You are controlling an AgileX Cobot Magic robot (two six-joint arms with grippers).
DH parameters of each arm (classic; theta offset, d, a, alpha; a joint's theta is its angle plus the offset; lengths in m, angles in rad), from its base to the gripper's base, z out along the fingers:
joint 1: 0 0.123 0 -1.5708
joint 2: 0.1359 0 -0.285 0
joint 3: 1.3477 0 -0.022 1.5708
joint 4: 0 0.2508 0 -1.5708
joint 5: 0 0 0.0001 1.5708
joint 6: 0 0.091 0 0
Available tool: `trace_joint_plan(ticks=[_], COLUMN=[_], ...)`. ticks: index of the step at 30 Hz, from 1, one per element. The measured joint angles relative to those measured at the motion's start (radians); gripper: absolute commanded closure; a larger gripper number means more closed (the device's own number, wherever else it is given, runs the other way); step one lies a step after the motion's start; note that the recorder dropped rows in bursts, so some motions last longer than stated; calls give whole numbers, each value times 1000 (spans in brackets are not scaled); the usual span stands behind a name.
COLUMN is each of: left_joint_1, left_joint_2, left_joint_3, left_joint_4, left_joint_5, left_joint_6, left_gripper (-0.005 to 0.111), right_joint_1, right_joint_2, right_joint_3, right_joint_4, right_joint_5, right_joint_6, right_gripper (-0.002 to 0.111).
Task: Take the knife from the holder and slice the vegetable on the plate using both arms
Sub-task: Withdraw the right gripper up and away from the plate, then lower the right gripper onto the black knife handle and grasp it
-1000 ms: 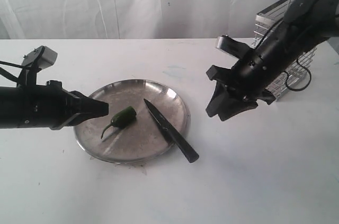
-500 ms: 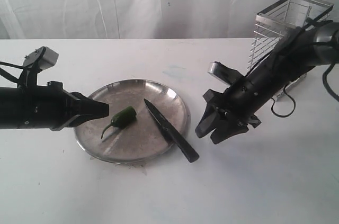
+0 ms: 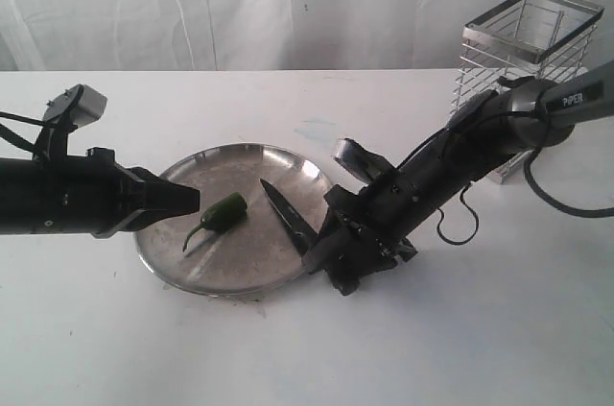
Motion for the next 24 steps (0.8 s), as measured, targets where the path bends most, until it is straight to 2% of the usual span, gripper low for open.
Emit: trace_joint_plan(ticks=[4,9,18,24], left_joint_1=[0,0,0,0], left_joint_2=[0,0,0,-49], left_joint_3=[0,0,0,0], left_joint_4=[0,4,22,22], left_joint_5=[0,0,20,45], left_joint_6=[0,0,0,0], left_gripper=[107,107,107,107], right_joint_1=[20,20,22,29], right_joint_2=[16,18,2,-120], right_joint_3=[-2,-2,1,24], right_joint_4=[14,16,-8,-152], right_joint_5=[14,20,7,-18], right_joint_6=[-9,-17,2,77], right_gripper=[77,108,108,108])
